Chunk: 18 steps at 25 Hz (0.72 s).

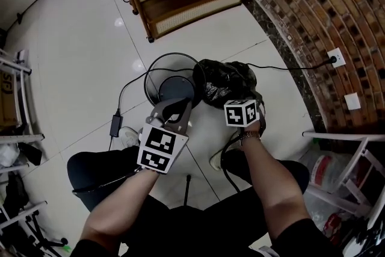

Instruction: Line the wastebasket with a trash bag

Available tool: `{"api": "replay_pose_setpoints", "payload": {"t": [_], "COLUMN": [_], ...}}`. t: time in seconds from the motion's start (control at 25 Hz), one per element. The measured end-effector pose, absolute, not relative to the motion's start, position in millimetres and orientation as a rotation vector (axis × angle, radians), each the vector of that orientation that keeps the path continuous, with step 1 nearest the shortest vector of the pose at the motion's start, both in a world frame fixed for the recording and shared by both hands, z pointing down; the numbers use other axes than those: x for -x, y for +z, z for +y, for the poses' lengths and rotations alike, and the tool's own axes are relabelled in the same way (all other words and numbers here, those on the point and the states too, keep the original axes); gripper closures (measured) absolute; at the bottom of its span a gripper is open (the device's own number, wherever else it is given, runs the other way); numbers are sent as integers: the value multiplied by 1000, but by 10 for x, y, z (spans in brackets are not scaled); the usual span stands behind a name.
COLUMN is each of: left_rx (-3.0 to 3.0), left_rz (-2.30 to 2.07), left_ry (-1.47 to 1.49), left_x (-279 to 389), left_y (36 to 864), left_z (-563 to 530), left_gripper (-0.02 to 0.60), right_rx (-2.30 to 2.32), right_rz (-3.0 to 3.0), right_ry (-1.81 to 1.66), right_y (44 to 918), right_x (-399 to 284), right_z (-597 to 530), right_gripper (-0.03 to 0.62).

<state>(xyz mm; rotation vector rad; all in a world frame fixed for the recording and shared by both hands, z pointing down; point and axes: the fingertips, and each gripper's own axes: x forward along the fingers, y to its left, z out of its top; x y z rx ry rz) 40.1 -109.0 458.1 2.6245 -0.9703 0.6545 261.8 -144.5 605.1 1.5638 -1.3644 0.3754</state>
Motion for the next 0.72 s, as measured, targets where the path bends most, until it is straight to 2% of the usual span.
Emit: {"api": "replay_pose_setpoints", "payload": {"t": [0.4, 0.72], "left_rx": [-2641, -2565], "left_rz": [-906, -795], "left_ry": [661, 663], "left_x": [-576, -780], "left_y": [4484, 4625], "left_z": [-1080, -1010], "left_gripper": [575, 510], "right_rx": [-1618, -1634], "right_rz": [-1377, -1433], "right_ry": [283, 203], "right_y": [5355, 4672], "right_x": [-2907, -2945], "right_z": [-1550, -1605], "right_gripper": [579, 578]}}
